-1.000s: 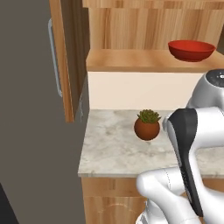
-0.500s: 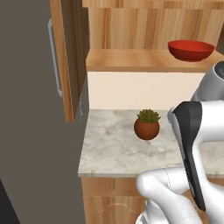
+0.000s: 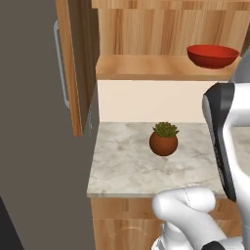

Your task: Move the bowls from the cabinet to the plates on the dining table.

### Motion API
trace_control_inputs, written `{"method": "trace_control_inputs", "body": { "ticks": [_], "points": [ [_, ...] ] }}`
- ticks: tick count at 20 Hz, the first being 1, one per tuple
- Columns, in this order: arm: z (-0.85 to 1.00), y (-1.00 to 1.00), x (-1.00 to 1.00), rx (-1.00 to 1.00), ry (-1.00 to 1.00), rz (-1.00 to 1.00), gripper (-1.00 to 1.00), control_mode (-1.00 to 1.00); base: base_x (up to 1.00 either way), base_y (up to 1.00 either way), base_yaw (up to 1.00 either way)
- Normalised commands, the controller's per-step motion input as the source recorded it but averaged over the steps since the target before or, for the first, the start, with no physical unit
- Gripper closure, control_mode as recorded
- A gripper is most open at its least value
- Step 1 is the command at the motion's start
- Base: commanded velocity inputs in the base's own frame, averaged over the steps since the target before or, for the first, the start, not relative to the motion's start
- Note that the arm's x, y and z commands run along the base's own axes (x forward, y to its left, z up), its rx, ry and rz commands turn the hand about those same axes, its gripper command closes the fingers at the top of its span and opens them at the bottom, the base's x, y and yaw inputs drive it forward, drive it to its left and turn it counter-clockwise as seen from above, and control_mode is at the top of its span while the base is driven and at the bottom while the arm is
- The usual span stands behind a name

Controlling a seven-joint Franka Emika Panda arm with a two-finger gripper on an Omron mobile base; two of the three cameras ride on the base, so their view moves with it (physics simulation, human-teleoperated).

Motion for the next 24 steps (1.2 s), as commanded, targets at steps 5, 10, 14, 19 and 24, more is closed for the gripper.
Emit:
{"method": "trace_control_inputs", "body": {
  "ticks": [5, 10, 14, 19, 24],
  "points": [
    [0.17, -0.29, 0.46, -0.03, -0.05, 0.05, -1.00, -1.00, 0.00, 0.00, 0.00],
    [0.00, -0.25, 0.66, -0.01, -0.07, 0.01, -1.00, -1.00, 0.00, 0.00, 0.00],
    [0.07, 0.00, 0.29, -0.12, -0.08, 0.00, -1.00, -1.00, 0.00, 0.00, 0.00],
    [0.28, 0.00, 0.28, -0.10, -0.11, 0.00, -1.00, -1.00, 0.00, 0.00, 0.00],
    [0.31, 0.00, 0.18, -0.01, -0.13, 0.00, -1.00, -1.00, 0.00, 0.00, 0.00]
  ]
}}
